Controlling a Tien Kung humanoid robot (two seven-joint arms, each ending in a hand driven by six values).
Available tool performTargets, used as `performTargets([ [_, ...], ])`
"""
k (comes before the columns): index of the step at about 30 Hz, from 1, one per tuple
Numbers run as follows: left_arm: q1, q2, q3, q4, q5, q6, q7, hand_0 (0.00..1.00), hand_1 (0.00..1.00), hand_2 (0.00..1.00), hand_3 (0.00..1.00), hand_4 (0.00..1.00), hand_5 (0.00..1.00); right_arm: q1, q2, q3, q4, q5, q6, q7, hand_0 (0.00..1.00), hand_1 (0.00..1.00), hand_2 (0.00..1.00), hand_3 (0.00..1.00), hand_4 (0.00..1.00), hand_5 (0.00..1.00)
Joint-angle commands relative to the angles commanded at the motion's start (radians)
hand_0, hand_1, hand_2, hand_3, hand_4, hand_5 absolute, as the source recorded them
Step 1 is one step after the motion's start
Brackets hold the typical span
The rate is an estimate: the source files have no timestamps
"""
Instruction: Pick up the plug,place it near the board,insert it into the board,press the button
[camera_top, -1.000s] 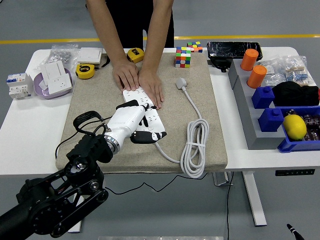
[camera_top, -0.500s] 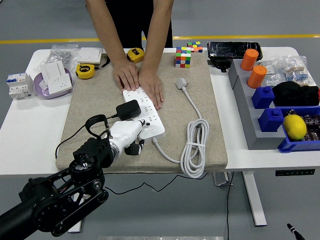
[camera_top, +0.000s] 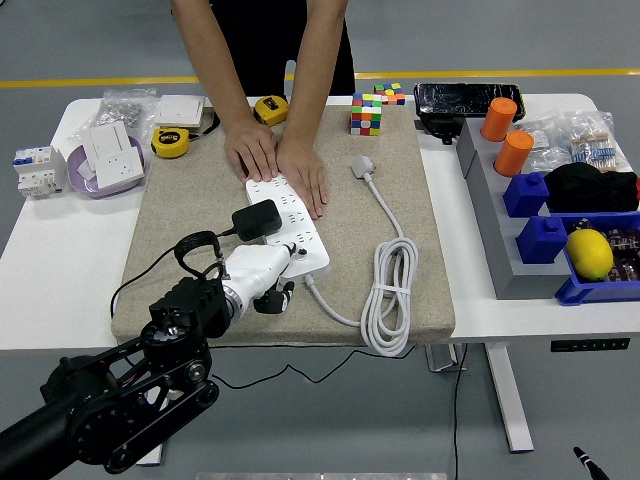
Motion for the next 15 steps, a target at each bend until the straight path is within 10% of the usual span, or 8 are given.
performTargets([
  [15,-0.004,0.006,0.004,0.006,-0.018,-0.06,0.015,0.136,0.039,0.15,0.717,0.489,0.002,0.0,0.001,0.0,0.0,0.003,0.0,0.001,0.823,0.743,0.74,0.774,0.998,0.998],
])
